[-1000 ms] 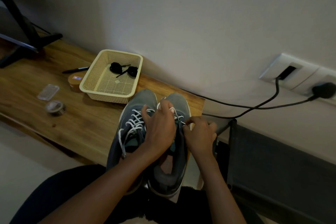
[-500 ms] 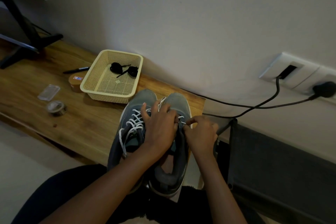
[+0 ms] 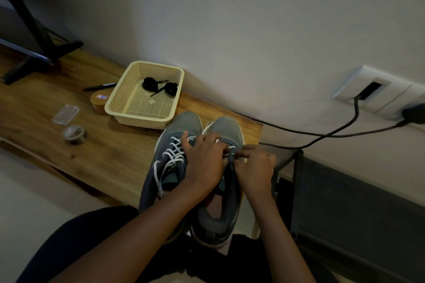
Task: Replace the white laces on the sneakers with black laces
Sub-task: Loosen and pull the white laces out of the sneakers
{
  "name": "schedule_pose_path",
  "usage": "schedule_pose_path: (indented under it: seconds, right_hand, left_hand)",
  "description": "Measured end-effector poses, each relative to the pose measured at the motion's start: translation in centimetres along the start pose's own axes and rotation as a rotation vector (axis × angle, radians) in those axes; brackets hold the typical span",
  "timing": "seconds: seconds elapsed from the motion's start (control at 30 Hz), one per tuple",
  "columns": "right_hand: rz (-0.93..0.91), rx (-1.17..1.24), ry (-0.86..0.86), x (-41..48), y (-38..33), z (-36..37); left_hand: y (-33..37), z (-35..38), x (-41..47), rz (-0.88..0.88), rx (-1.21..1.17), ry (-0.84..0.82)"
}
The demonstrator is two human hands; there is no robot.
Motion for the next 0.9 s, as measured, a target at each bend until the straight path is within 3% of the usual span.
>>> schedule_pose_path:
  seconds: [0.4, 0.67, 0.9]
  right_hand:
    - [-0.039, -0.093, -0.15, -0.3, -0.2, -0.4]
    - [-0.055, -0.001, -0.091, -0.2, 0.7, 0.3]
    - [0.004, 0.237, 0.071, 0.8, 0.0, -0.4]
  left_hand:
    - [0.3, 0.7, 0.4, -0.052, 0.045, 0.002]
    - [0.5, 0.3, 0.4, -0.103, -0.02, -0.015]
    - [0.2, -1.7, 1.2, -0.197, -0.739, 0.081]
Point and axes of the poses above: each hand's wrist, its own x-axis towards the middle knuckle, its own z-axis out of the palm, y = z × x, the point moved 2 cm from there along x, towards the middle knuckle, and after that the axes turned 12 degrees about -z, right-handed, at the moved point
